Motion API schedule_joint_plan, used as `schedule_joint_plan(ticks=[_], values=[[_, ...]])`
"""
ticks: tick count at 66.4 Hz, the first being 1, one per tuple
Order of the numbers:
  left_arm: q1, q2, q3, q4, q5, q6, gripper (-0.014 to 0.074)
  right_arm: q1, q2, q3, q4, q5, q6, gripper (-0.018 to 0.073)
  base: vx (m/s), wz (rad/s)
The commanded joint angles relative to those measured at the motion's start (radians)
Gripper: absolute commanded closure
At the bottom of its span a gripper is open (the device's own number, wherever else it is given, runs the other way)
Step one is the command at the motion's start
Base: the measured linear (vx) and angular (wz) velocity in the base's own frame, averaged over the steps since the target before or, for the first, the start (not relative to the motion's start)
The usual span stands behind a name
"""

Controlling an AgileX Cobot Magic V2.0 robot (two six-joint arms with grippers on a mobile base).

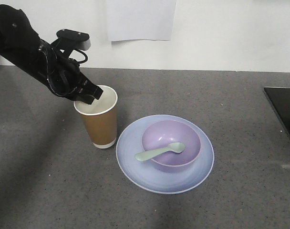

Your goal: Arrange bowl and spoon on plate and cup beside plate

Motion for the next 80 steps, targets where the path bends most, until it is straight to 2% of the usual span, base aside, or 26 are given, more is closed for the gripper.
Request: schedule_joint_plan(ticks=[1, 31, 52, 65, 80], values=[[-0.001, -0.04, -0.028, -0.023, -0.03, -0.011, 0.0603, -0.004, 0.005, -0.022, -0.007, -0.064, 0.0, 0.057, 0.0, 0.0], [-0.005, 0.001, -0.028, -0.031, 0.035, -0.011, 0.06, -0.004, 0.005, -0.022, -0.008, -0.062, 0.0, 0.057, 0.0, 0.0], [-0.005, 0.0, -0.028, -0.027, 0.035, -0.01, 0.0575, -0.004, 0.005, -0.022, -0.008, -0.061, 0.0, 0.057, 0.0, 0.0], [-0.005, 0.0, -0.028, -0.015, 0.036, -0.01, 0.0487, -0.004, 0.005, -0.022, -0.008, -0.061, 0.0, 0.057, 0.0, 0.0], [-0.005, 0.0, -0.028, 0.025, 0.055, -0.045, 0.0307, -0.004, 0.005, -0.022, -0.008, -0.06, 0.0, 0.057, 0.0, 0.0]])
